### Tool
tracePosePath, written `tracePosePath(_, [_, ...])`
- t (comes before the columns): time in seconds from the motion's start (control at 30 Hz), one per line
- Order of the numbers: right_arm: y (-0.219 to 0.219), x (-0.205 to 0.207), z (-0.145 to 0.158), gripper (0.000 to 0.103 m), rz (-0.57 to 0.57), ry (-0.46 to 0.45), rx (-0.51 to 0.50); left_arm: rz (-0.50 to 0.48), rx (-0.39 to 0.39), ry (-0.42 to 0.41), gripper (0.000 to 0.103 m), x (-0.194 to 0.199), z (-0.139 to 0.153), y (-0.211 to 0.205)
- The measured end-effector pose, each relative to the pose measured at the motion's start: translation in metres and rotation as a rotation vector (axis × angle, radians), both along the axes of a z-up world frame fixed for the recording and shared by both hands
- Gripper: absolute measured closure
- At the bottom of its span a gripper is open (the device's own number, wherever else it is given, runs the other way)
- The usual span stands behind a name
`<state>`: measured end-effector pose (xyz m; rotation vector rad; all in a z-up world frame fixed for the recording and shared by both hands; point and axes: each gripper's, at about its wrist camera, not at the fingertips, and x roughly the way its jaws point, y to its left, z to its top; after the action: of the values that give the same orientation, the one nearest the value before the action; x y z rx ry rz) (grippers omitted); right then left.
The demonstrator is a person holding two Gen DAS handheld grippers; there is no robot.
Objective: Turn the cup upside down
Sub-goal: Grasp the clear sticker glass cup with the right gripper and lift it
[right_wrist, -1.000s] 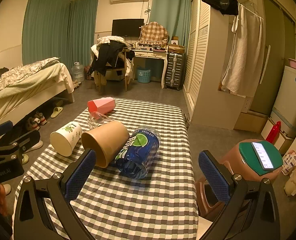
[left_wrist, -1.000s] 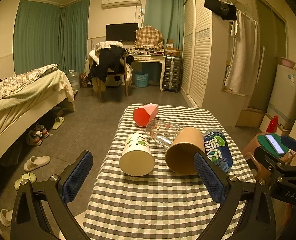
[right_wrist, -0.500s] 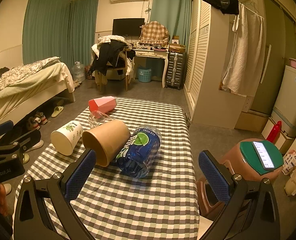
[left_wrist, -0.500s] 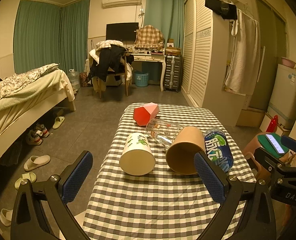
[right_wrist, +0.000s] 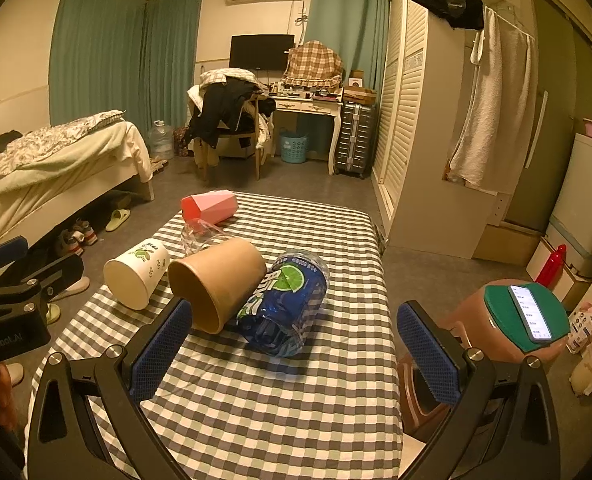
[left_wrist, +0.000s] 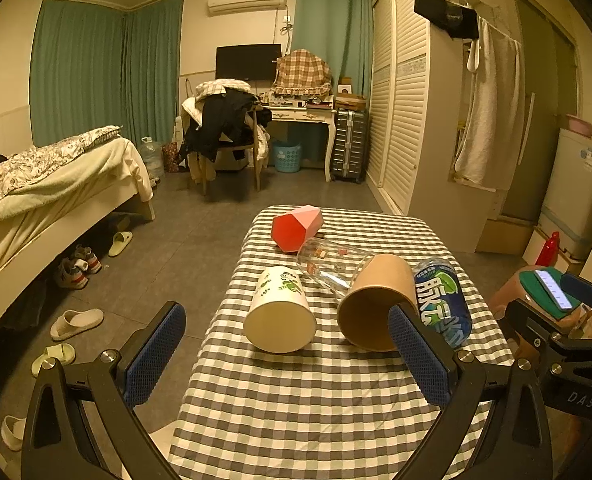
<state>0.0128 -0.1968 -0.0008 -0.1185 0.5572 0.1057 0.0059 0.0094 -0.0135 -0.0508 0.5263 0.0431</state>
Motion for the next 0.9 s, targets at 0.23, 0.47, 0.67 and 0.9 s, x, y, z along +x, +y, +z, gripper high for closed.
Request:
tracePosePath(0.23, [0.018, 0.027, 0.016, 0.0, 0.056, -0.018, -0.059, 0.07, -0.008, 0.006, 0.0, 0.019, 0.01, 0.027])
tracePosePath(0.47, [0.075, 0.099, 0.041, 0.0, 0.258, -0.019, -0.213, 0.192, -0.022, 0.027, 0.0, 0.05, 0.011, 0.083])
tracePosePath(0.67, [0.121, 0.183, 0.008, 0.0, 0.366, 0.191, -0.251, 0.268, -0.015, 0.065, 0.0, 0.088, -0.001, 0.122])
tracePosePath(0.9, [0.146, 0.242, -0.051, 0.001, 0.422, 0.447, -0.255, 0.292, -0.03, 0.121, 0.0, 0.117, -0.027, 0.147])
